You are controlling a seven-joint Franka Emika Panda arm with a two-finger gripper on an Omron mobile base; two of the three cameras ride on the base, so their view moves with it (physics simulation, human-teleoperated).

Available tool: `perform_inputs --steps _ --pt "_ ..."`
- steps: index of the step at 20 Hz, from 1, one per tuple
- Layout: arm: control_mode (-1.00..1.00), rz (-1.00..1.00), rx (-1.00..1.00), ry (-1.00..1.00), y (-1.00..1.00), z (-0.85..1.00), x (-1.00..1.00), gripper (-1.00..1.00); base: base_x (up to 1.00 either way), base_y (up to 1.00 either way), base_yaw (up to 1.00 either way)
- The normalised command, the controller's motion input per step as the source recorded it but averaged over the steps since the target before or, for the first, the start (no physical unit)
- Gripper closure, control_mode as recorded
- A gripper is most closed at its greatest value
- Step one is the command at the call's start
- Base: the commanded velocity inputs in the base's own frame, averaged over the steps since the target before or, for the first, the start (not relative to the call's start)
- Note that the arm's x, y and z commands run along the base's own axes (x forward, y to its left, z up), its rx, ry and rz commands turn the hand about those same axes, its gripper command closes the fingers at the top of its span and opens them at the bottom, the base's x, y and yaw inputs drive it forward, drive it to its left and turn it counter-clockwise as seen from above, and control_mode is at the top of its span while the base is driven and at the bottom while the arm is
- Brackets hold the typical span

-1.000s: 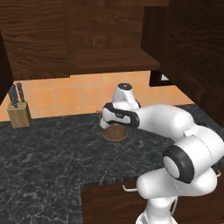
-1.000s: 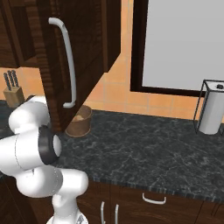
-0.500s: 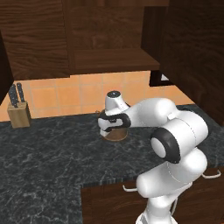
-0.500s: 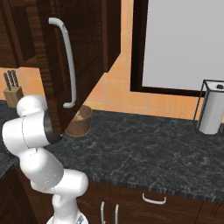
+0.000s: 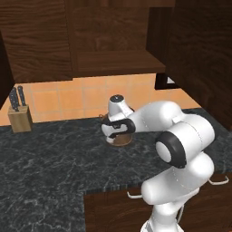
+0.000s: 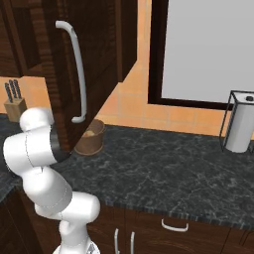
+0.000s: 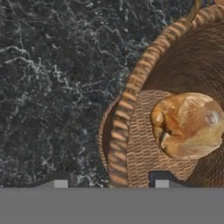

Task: Open the cabinet, pick up the bread from the cabinet and place it in the basket. Then move the basket to the dining counter.

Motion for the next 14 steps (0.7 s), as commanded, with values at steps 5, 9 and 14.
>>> perform_inputs --steps 5,9,14 --pt "-1.0 0.22 -0.01 -0.01 -0.3 -0.62 -0.1 1.0 0.0 0.0 0.0" --pt "-1.0 0.21 0.0 -0.04 -0.46 -0.1 -0.36 1.0 0.0 0.0 0.0" --pt "-1.0 0.19 0.0 -0.01 -0.4 0.1 -0.51 1.0 0.0 0.0 0.0"
